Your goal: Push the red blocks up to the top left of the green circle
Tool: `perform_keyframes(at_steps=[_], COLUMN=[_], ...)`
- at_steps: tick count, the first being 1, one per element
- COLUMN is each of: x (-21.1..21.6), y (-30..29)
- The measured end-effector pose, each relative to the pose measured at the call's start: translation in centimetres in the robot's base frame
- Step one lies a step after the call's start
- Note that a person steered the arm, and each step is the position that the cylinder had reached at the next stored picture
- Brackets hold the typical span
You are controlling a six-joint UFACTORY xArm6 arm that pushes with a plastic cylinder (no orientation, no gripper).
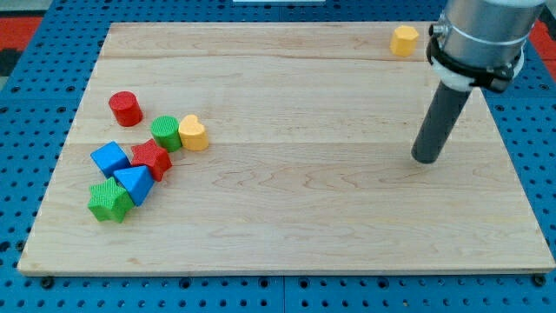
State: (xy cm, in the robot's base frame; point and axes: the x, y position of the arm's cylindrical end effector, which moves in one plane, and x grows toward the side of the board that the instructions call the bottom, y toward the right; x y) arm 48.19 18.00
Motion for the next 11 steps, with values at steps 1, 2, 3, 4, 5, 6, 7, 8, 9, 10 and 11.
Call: perform_keyframes(at_steps=[1, 2, 3, 4, 5, 6, 7, 8, 9, 10, 11], x=[3.5, 6.6, 8.7, 9.7, 7.6, 4.8, 2.8, 1.4, -1.1, -4.7, -7.8], y=[-2.0, -6.0, -11.2, -17.0, -22.2, -25.5, -29.0, -34.4, -39.0, -40.2, -38.0])
